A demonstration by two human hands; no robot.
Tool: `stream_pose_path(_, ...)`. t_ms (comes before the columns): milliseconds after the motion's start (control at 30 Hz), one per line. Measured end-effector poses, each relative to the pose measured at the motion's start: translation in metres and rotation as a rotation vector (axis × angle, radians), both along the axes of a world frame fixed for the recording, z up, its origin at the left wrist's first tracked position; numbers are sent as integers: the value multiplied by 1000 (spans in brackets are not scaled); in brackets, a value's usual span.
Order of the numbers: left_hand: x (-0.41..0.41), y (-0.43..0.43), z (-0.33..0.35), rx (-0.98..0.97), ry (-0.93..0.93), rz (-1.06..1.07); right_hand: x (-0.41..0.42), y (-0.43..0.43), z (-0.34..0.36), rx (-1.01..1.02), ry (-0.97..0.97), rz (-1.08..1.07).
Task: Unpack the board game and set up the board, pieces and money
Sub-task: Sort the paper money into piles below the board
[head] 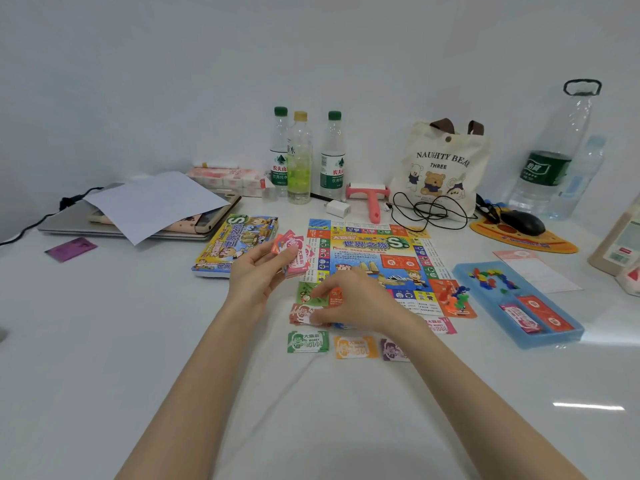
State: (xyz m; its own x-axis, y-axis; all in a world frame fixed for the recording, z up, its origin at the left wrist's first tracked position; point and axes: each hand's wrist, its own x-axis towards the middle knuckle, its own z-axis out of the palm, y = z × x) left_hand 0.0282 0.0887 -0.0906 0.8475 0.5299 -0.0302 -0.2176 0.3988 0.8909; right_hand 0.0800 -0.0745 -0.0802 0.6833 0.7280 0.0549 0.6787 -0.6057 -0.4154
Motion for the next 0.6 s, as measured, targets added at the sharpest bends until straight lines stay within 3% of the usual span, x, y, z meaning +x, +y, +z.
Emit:
stream_pose_path(200,0,0,0,-15,-8,5,-2,5,-4,-63,-71,41)
stream_pose_path(600,1,1,0,2,4,-1,2,9,-7,-71,3,61)
